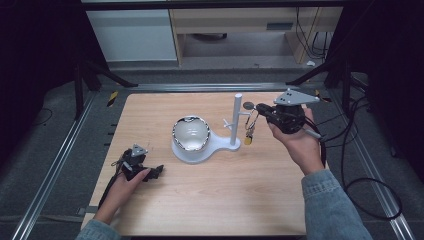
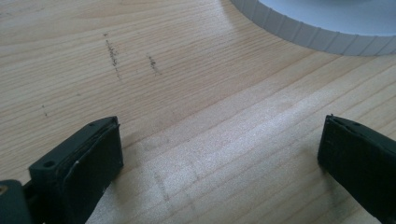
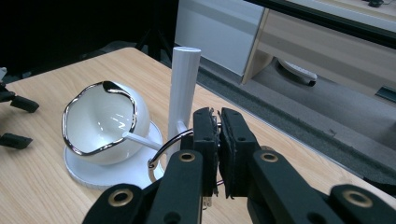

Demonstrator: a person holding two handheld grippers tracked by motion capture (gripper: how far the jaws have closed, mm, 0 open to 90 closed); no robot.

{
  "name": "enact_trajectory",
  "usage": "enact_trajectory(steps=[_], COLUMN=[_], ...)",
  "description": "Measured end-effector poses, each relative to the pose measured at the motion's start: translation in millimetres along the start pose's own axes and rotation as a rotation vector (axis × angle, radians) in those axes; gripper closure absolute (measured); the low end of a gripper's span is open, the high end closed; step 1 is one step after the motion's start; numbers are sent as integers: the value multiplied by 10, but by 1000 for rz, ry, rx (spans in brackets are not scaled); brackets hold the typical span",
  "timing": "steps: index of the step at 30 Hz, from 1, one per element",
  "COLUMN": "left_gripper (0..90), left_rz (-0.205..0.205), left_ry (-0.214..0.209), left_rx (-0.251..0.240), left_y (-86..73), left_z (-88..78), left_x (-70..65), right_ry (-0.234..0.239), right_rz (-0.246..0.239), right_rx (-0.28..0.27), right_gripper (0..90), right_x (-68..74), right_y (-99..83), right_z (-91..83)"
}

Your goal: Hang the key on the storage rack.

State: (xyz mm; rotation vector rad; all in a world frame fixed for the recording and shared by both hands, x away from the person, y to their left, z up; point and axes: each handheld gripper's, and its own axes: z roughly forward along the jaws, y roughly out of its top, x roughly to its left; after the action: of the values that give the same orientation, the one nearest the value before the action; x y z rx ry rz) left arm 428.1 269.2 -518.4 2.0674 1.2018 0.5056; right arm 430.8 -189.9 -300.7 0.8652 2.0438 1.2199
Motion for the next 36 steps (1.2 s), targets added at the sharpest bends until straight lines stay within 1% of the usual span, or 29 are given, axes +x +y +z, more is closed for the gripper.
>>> enact_trajectory(steps=[24,36], left_gripper=[0,0], left_rz=[0,0], left_ry=[1,1], left_rx=[0,0], left_y=[0,0], left_z=[-1,-1], left_x=[-1,-1], right_ry=[22,27], right_rz=[13,22], right_rx=[11,20], right_gripper=[858,858], right_x=[25,12], right_y=[-10,-23], right_z=[185,219])
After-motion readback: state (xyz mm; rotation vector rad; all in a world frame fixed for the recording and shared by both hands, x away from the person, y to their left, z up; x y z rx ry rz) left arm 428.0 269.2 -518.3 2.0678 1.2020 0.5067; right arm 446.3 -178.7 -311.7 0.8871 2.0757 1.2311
